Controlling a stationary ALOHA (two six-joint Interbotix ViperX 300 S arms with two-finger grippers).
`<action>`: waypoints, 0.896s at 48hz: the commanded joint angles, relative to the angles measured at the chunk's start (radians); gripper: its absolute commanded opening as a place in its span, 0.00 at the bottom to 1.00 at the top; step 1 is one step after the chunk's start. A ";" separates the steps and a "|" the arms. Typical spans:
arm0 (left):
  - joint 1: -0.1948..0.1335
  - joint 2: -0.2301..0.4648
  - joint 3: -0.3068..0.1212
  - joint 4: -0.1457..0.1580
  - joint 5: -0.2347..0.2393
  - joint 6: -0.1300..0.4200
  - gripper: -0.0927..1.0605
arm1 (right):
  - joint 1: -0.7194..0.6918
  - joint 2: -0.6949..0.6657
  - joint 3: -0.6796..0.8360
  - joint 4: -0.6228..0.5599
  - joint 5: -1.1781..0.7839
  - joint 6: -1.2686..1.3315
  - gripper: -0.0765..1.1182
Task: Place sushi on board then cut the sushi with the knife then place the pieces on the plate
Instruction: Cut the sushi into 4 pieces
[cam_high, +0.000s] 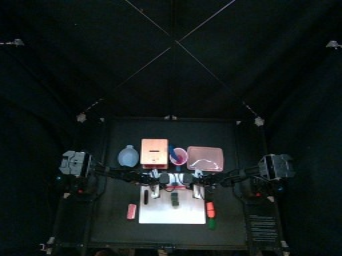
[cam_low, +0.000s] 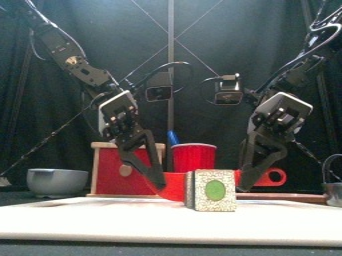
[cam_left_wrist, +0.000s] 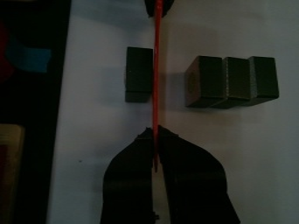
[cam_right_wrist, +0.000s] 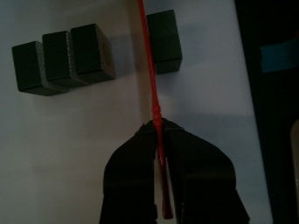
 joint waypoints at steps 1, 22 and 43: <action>0.012 -0.021 -0.015 0.017 0.000 -0.003 0.40 | -0.015 -0.028 -0.015 0.000 0.015 0.006 0.39; 0.002 -0.144 -0.018 0.037 0.057 -0.005 0.40 | 0.012 -0.166 -0.064 0.014 0.175 0.006 0.39; -0.115 -0.120 -0.035 -0.031 0.061 -0.011 0.40 | 0.120 -0.189 -0.055 0.135 0.123 0.008 0.39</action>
